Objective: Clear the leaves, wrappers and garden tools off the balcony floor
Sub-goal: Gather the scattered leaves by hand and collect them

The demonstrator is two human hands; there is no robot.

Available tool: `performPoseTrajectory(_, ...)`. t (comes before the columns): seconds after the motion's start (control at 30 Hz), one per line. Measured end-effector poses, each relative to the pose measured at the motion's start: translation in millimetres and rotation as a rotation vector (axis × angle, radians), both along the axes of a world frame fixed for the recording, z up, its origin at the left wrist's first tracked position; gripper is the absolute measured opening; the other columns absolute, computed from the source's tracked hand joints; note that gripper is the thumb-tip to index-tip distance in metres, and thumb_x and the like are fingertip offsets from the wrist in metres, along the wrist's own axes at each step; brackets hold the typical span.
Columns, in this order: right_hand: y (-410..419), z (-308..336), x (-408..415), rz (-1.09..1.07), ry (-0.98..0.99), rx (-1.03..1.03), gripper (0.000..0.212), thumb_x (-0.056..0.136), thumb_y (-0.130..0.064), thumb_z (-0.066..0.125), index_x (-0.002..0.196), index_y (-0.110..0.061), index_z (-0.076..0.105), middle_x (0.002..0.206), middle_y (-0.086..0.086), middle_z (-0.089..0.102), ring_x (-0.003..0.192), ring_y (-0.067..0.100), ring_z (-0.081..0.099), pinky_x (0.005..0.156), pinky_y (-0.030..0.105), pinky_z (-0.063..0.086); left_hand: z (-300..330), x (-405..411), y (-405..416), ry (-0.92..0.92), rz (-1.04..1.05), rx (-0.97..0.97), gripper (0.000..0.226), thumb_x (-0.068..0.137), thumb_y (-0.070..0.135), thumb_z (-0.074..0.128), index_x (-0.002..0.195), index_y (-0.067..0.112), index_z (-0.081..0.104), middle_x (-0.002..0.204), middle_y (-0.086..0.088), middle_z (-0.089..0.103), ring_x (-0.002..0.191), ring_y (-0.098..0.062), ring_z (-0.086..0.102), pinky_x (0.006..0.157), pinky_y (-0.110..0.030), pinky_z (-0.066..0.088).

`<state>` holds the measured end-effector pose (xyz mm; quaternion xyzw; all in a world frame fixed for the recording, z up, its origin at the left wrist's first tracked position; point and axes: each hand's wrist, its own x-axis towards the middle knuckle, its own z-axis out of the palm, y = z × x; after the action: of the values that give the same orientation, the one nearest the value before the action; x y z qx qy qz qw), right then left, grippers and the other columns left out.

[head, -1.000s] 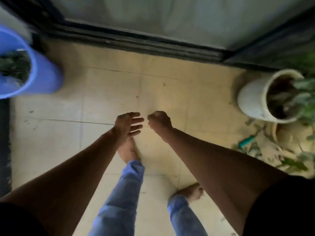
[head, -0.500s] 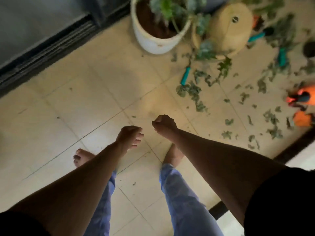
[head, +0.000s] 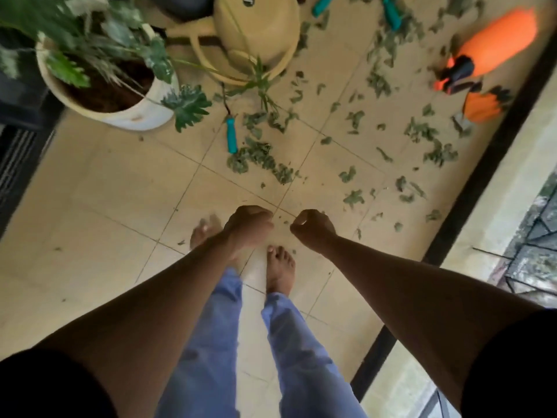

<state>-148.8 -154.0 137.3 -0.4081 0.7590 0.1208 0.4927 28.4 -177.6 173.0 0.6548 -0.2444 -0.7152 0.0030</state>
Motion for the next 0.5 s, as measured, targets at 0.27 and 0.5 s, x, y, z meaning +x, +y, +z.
performPoseTrajectory(0.27,-21,-2,-2,0.216,-0.018,-0.05,0.03,0.09,-0.019,0.059,0.119,-0.024,0.064,0.115,0.002,0.067,0.107,0.023,0.062,0.08,0.029,0.05,-33,-1,-43,-0.059,-0.093,0.122,0.018,0.101,0.019,0.055,0.106,0.01,0.069,0.101,-0.016,0.07,0.091,-0.027,0.056,0.079,-0.036,0.046)
performPoseTrajectory(0.5,-49,-33,-9,0.49,0.074,-0.141,0.041,0.097,-0.016,0.057,0.137,-0.024,0.058,0.133,0.003,0.061,0.124,0.026,0.054,0.097,0.04,0.053,-48,13,-72,-0.033,-0.071,0.164,0.029,0.105,0.024,0.053,0.126,0.007,0.066,0.114,-0.012,0.071,0.099,-0.029,0.063,0.089,-0.038,0.05)
